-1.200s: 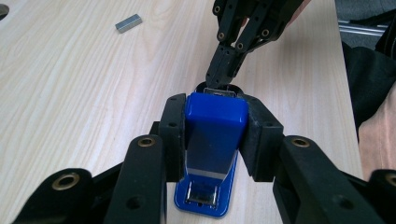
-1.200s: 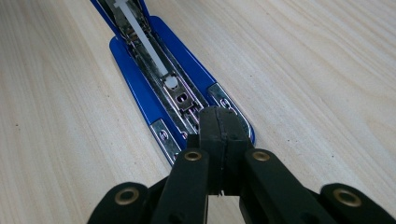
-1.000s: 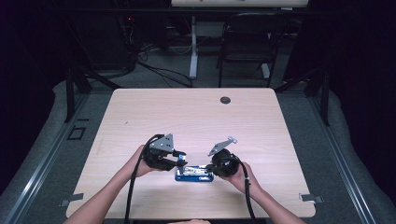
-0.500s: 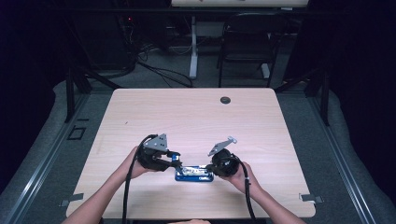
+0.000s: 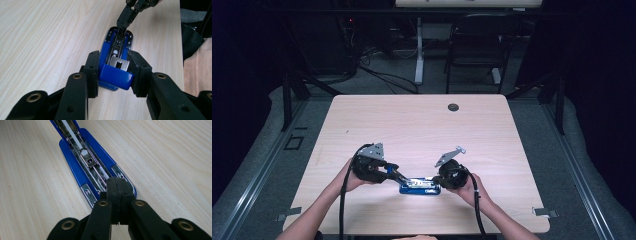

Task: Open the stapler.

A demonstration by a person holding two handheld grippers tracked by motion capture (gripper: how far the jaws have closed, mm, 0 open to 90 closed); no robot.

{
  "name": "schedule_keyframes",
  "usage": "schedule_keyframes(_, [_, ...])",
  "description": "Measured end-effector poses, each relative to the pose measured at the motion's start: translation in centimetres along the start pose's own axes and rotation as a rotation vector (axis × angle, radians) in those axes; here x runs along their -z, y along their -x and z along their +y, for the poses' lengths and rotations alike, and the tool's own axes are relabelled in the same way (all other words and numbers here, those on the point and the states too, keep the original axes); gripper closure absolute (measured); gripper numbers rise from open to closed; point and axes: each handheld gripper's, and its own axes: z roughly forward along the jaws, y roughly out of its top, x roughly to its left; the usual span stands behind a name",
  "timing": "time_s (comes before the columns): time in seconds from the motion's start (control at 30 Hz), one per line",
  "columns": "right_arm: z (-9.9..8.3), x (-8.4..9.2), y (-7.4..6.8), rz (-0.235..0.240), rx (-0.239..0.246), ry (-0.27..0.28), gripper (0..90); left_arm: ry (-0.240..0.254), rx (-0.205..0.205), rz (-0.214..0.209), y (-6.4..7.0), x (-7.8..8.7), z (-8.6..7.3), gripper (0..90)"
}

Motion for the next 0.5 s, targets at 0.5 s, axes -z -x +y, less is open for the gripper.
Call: schedule_keyframes(0.5, [0.0, 0.0, -0.1, -0.003, 0.009, 0.002, 90.0, -0.009, 0.033, -0.019, -0.5, 0.3, -1.0, 64.2])
